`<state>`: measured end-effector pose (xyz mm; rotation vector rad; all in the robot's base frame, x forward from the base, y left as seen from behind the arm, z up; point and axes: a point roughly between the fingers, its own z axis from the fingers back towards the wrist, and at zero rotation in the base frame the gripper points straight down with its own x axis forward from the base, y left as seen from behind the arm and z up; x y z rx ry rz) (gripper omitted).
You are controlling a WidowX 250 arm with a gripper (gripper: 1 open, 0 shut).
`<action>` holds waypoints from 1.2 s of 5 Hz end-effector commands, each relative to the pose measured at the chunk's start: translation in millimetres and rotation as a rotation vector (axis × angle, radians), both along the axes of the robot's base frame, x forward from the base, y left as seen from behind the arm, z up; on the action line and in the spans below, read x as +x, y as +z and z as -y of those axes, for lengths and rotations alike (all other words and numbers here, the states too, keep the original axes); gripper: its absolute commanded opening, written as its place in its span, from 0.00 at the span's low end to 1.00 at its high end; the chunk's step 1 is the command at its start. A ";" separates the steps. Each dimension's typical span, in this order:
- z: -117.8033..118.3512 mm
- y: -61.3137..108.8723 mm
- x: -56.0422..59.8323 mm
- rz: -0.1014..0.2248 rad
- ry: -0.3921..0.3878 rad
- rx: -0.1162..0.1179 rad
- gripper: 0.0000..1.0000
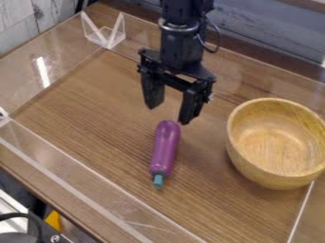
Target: Put the purple eggplant in the brown bowl
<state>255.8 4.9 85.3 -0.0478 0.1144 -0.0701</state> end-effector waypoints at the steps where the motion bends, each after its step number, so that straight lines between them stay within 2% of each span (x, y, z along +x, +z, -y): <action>1: -12.9 12.5 4.7 0.062 -0.019 -0.002 1.00; 2: -20.1 10.7 5.4 0.071 -0.025 -0.009 1.00; 3: -16.9 1.4 5.5 0.076 0.058 -0.015 1.00; 4: -20.8 -5.3 -1.1 0.076 0.108 -0.021 1.00; 6: -21.1 -19.2 -17.2 0.099 0.230 -0.037 1.00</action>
